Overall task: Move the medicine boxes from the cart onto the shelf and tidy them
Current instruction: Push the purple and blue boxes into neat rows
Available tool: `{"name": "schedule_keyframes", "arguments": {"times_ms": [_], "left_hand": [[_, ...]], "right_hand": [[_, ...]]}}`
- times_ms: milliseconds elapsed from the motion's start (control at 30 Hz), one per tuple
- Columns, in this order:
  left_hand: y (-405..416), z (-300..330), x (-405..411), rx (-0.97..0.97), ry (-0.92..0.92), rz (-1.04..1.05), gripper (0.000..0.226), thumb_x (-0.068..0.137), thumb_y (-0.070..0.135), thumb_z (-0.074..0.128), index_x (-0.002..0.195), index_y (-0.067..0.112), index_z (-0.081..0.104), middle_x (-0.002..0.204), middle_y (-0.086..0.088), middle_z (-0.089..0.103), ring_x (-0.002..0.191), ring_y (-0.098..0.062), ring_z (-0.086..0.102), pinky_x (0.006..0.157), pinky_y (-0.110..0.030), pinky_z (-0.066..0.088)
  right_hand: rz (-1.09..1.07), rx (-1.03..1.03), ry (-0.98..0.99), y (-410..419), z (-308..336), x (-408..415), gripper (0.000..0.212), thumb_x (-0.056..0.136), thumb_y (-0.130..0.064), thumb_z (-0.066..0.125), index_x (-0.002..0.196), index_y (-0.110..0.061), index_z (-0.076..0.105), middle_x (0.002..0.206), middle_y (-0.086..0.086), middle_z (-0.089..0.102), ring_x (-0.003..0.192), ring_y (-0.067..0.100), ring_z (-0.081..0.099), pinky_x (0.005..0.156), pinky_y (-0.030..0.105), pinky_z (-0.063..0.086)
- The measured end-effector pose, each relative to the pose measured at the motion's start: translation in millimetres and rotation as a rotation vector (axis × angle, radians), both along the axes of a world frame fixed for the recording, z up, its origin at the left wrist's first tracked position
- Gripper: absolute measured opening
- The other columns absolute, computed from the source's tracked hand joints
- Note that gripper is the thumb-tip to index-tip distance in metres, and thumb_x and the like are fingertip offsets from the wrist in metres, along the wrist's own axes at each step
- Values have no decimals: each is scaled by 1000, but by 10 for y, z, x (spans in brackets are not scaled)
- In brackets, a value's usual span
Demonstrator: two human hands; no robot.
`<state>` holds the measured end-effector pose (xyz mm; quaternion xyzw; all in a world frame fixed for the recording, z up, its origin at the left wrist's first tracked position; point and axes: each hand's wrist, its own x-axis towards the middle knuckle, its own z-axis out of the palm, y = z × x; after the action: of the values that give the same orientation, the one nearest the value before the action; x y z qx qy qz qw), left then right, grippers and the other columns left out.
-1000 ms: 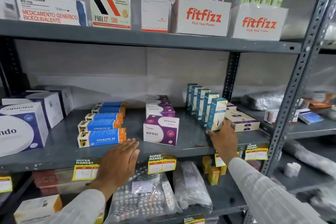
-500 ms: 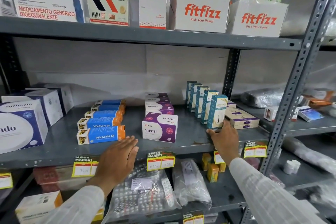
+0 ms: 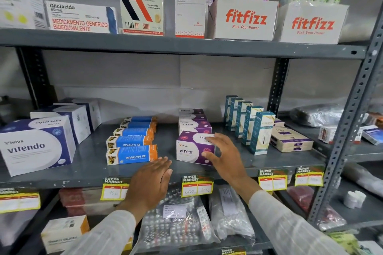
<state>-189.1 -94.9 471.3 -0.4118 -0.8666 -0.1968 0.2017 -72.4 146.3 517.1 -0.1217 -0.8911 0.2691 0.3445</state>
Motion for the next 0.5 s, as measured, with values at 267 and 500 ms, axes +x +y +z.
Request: {"name": "schedule_keyframes", "arguments": {"times_ms": [267, 500], "left_hand": [[3, -9, -20, 3, -17, -17, 53, 107, 49, 27, 146, 24, 52, 154, 5, 51, 145, -10, 42, 116, -26, 23], [13, -33, -34, 11, -16, -15, 52, 107, 48, 27, 146, 25, 53, 153, 5, 53, 144, -11, 43, 117, -29, 27]], "right_hand": [[-77, -27, 28, 103, 85, -113, 40, 94, -16, 71, 133, -18, 64, 139, 3, 63, 126, 21, 60, 90, 14, 53], [-94, -66, 37, 60, 42, -174, 41, 96, -18, 69, 137, -20, 62, 138, 4, 65, 125, 22, 61, 97, 40, 59]]}}
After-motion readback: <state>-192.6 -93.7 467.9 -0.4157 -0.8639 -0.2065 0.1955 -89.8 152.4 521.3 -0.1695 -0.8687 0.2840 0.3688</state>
